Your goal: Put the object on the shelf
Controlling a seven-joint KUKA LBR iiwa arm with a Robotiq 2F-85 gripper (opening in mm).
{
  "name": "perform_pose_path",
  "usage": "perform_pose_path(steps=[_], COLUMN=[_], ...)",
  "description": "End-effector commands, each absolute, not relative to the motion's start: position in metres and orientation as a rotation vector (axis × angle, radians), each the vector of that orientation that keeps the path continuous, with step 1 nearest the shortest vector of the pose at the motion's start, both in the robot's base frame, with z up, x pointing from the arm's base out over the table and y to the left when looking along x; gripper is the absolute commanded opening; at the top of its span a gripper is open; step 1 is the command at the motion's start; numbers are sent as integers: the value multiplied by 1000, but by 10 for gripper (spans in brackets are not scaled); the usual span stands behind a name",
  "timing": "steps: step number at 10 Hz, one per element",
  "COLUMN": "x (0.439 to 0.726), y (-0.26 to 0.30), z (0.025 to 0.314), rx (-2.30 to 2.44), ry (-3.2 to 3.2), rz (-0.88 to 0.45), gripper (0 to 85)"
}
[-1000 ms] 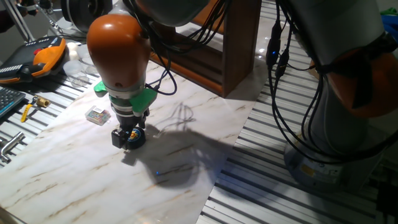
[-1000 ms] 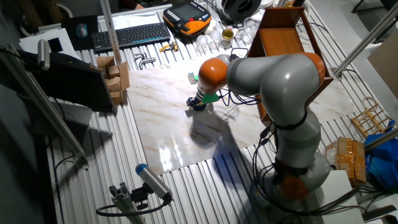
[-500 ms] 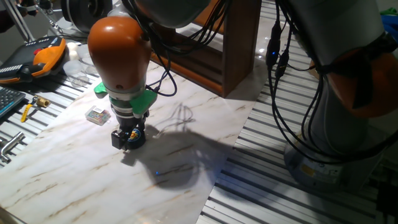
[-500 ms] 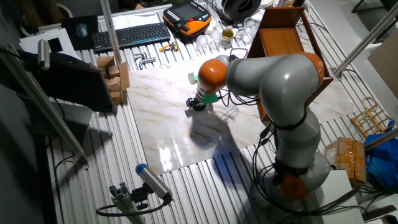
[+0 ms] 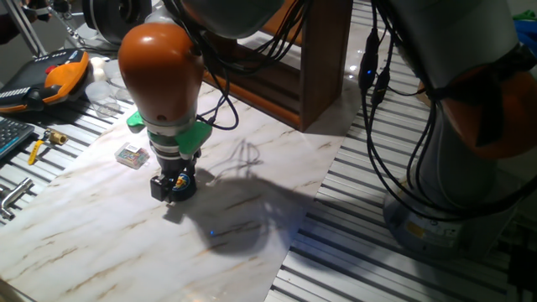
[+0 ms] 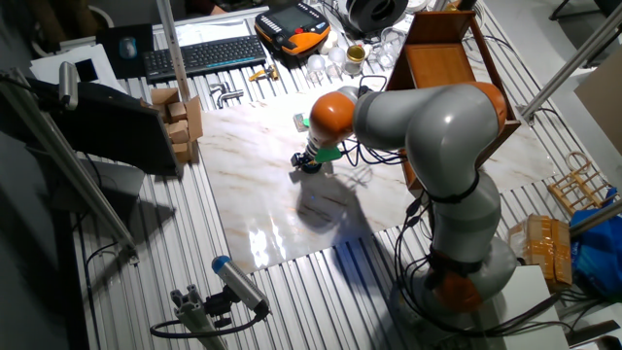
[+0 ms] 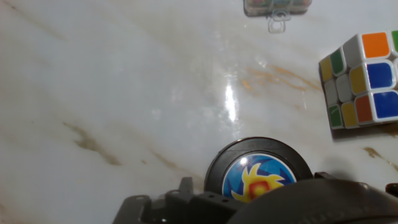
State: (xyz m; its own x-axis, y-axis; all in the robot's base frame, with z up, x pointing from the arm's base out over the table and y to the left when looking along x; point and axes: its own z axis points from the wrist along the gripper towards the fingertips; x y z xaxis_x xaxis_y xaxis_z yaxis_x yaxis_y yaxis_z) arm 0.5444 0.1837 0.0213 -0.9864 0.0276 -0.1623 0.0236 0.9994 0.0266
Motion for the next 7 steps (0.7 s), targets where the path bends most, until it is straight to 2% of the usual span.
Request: perform_pose_path(steps=[1,2,3,4,5,7], x=[545,545,545,545,545,547], y=[183,183,183,182,182,180], z=[21,22,21,22,22,24], rx=[39,39,33,17,8,-31], ry=[2980,2983,2988,2997,3003,3024], rz=[40,45,51,61,68,89], gripper=[850,680,680,510,510,170])
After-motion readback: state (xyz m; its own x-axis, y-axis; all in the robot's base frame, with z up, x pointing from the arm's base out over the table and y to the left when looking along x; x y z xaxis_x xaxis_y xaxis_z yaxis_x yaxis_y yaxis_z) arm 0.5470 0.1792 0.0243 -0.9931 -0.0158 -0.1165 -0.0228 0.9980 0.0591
